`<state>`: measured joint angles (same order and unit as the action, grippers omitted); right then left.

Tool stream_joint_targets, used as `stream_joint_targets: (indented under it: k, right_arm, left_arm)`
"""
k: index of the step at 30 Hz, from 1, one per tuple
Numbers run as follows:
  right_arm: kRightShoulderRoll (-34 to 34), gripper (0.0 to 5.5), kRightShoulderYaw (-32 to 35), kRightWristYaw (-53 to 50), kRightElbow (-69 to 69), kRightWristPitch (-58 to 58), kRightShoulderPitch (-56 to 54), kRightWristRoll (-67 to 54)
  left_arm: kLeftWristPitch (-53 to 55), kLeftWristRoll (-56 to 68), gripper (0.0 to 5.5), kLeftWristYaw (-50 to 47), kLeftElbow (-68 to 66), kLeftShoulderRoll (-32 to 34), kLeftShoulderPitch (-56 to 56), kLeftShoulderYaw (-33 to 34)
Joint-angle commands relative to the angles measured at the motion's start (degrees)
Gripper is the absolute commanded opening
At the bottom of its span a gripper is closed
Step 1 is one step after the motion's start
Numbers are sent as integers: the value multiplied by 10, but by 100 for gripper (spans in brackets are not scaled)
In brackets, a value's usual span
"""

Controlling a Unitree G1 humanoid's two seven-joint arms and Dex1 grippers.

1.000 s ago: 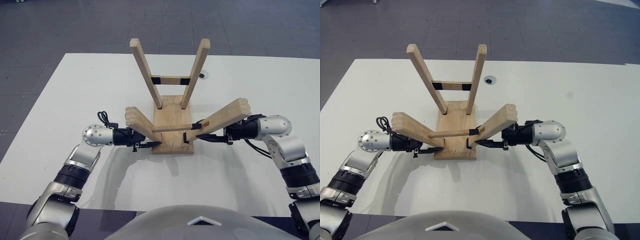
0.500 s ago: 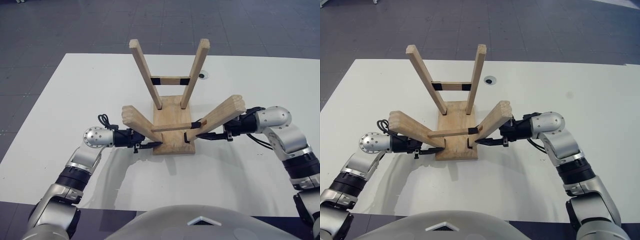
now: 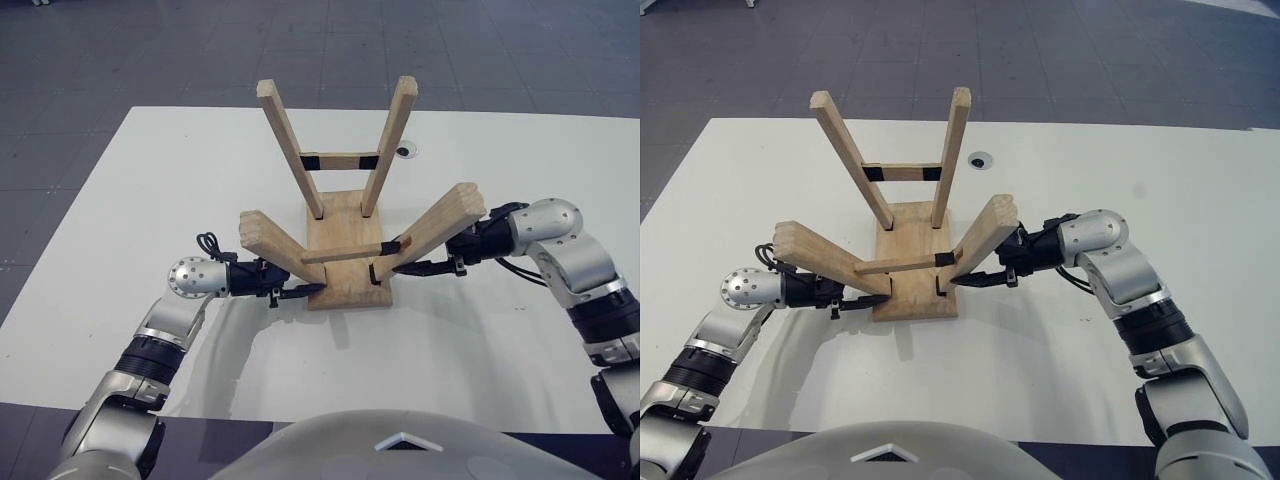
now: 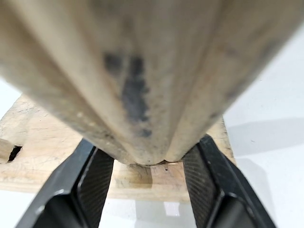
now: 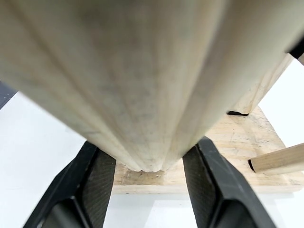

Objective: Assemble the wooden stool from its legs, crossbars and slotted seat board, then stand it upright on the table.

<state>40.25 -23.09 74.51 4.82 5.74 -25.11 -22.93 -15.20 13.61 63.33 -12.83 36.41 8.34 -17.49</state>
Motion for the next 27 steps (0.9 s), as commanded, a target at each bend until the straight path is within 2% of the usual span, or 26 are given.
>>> stream_joint_targets:
  k: [1,5,10,11,16,20,27]
  right_arm:
    - [44,203,-202,-10,93,87,67,262]
    - [12,203,-162,-66,75,100,78,214]
    - [28,203,-162,-73,25,107,109,200]
    - [31,203,-164,-74,22,105,112,200]
    - [39,202,-169,-84,15,100,116,197]
    - [45,202,-172,-93,10,98,116,190]
    - [47,202,-179,-107,1,101,120,180]
  left_arm:
    - [67,-60,206,-48,61,-37,58,-21]
    - [75,-52,206,-58,78,-33,63,-2]
    - [121,-35,206,-65,128,-33,73,13]
    - [131,-34,244,-63,133,-35,75,13]
    - [151,-43,341,-71,132,-41,77,20]
    - [165,-35,408,-38,133,-9,70,25]
    - [298,58,413,32,144,66,155,102]
